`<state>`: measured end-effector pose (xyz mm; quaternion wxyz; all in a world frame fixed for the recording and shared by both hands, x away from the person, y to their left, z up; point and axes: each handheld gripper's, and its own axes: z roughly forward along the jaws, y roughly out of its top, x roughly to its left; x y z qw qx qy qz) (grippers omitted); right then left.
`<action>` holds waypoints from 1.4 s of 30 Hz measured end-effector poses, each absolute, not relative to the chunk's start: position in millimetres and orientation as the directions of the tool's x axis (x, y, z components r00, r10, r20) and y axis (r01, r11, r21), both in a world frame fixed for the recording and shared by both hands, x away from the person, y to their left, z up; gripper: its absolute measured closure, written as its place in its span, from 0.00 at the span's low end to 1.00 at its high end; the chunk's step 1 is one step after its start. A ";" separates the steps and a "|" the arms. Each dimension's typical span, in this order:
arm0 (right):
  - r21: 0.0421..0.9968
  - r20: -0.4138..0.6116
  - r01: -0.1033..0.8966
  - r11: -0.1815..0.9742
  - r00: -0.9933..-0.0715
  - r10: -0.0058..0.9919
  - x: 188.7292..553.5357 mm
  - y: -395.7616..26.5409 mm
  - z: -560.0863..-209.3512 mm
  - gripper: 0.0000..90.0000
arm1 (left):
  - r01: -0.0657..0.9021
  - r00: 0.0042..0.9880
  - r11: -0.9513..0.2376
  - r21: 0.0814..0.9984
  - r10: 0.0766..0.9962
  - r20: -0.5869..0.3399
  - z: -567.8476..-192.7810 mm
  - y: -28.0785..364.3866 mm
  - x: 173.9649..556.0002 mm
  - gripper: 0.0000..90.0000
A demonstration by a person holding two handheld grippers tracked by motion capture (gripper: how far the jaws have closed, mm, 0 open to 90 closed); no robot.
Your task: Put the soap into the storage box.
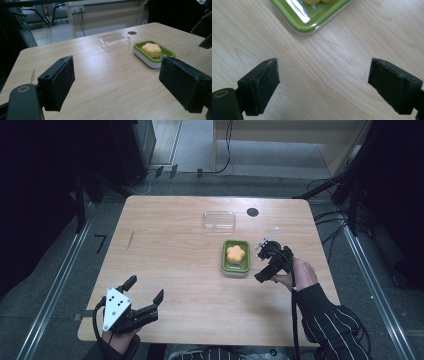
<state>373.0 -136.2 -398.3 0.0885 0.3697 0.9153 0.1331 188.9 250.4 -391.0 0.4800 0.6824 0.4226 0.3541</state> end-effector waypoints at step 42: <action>0.181 -0.058 0.703 0.687 -0.690 0.721 301.0 -178.6 -456.8 0.10 | 0.236 0.392 -0.178 0.955 0.917 0.074 -390.7 251.6 187.8 0.15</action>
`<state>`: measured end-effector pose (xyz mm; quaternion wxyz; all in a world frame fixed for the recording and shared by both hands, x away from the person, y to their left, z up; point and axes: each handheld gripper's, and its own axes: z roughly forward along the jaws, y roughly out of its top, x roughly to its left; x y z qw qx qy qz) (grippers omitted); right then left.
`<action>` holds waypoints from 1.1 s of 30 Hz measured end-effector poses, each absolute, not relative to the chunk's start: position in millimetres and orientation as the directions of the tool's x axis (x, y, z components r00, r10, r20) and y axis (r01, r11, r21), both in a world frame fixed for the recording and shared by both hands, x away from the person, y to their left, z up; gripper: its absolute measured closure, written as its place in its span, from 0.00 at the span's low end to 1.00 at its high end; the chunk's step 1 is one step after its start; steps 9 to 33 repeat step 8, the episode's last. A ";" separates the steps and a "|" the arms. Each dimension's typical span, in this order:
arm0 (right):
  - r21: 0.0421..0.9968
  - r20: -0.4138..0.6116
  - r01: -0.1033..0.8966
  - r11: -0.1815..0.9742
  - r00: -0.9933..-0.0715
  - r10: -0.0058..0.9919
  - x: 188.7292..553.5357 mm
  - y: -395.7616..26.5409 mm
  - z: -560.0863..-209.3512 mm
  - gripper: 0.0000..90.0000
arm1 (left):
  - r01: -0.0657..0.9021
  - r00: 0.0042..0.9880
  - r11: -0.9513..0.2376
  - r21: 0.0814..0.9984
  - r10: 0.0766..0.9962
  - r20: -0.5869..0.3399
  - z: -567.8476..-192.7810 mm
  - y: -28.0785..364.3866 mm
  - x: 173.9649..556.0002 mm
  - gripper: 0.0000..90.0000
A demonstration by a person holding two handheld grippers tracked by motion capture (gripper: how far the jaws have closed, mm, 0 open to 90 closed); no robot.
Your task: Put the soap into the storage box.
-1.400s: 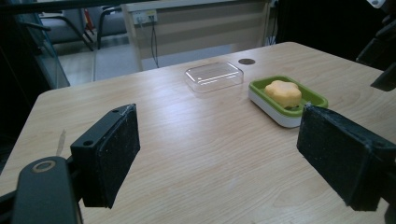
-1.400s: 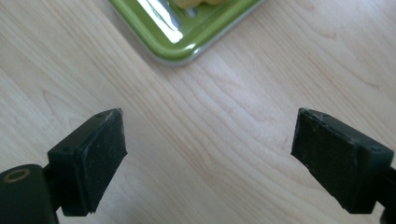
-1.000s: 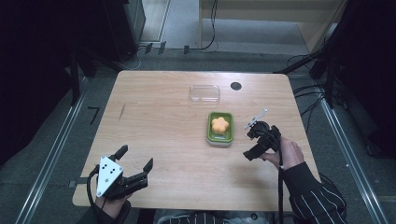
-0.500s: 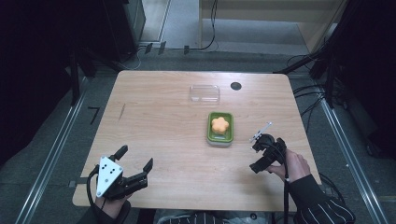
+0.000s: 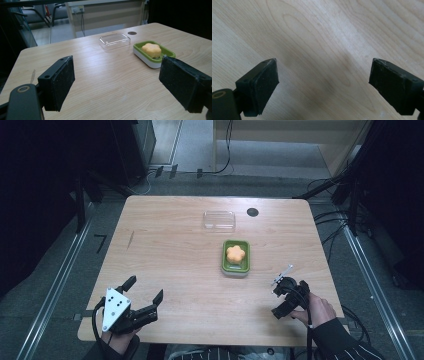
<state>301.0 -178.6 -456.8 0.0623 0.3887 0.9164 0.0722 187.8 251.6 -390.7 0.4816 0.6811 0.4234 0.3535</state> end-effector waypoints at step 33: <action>0.171 -0.057 0.709 0.685 -0.687 0.725 298.5 -183.7 -459.4 0.10 | 0.235 0.393 -0.181 0.955 0.916 0.077 -390.4 250.4 188.6 0.15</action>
